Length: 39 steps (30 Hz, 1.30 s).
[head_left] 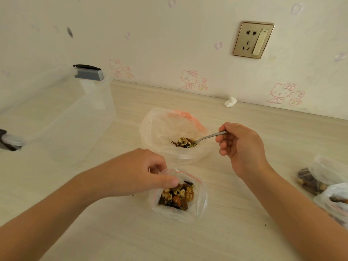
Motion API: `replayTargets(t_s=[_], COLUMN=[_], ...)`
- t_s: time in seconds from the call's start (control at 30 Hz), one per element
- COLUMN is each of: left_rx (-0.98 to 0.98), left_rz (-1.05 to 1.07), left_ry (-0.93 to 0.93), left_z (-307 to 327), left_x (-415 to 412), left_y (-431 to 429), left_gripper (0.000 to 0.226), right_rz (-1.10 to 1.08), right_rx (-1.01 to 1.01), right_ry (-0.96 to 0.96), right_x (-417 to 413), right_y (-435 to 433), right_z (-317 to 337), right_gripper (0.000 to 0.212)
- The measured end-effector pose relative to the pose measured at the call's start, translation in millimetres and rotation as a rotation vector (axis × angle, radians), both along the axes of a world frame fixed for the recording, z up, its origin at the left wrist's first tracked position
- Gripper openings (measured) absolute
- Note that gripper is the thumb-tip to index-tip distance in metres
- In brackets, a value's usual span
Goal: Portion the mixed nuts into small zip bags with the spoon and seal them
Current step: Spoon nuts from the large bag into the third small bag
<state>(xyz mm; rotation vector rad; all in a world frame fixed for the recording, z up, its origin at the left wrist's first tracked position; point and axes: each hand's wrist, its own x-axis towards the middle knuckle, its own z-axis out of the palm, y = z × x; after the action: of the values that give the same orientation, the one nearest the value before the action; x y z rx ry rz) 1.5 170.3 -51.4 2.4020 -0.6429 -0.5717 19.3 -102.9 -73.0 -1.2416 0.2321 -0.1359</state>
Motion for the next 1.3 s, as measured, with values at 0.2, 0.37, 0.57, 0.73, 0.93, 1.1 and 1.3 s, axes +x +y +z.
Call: replayTargets(t_s=[0.2, 0.37, 0.57, 0.73, 0.93, 1.1, 1.3], left_rx=[-0.11, -0.16, -0.126, -0.149, -0.137, -0.109, -0.252], left_rz=[0.122, 0.193, 0.222, 0.223, 0.156, 0.335, 0.467], left_ry=[0.047, 0.142, 0.161, 0.163, 0.222, 0.339, 0.299], left_z=[-13, -12, -8, -8, 1, 8, -15], left_x=[11, 16, 16, 17, 20, 39, 42], left_y=[-6, -10, -8, -10, 0, 21, 9], left_gripper=[0.046, 0.055, 0.044, 0.045, 0.052, 0.085, 0.086], right_rz=[0.076, 0.178, 0.303, 0.298, -0.074, -0.038, 0.225], right_rx=[0.035, -0.055, -0.502, -0.522, -0.233, -0.424, -0.587], right_ry=[-0.099, -0.268, -0.712, -0.666, -0.462, -0.382, -0.466], right_x=[-12, -24, -43, -40, -21, -12, -18], right_y=[8, 16, 21, 20, 3, 6, 15], right_z=[9, 12, 11, 8, 18, 7, -8], right_gripper=[0.039, 0.03, 0.023, 0.023, 0.031, 0.026, 0.022])
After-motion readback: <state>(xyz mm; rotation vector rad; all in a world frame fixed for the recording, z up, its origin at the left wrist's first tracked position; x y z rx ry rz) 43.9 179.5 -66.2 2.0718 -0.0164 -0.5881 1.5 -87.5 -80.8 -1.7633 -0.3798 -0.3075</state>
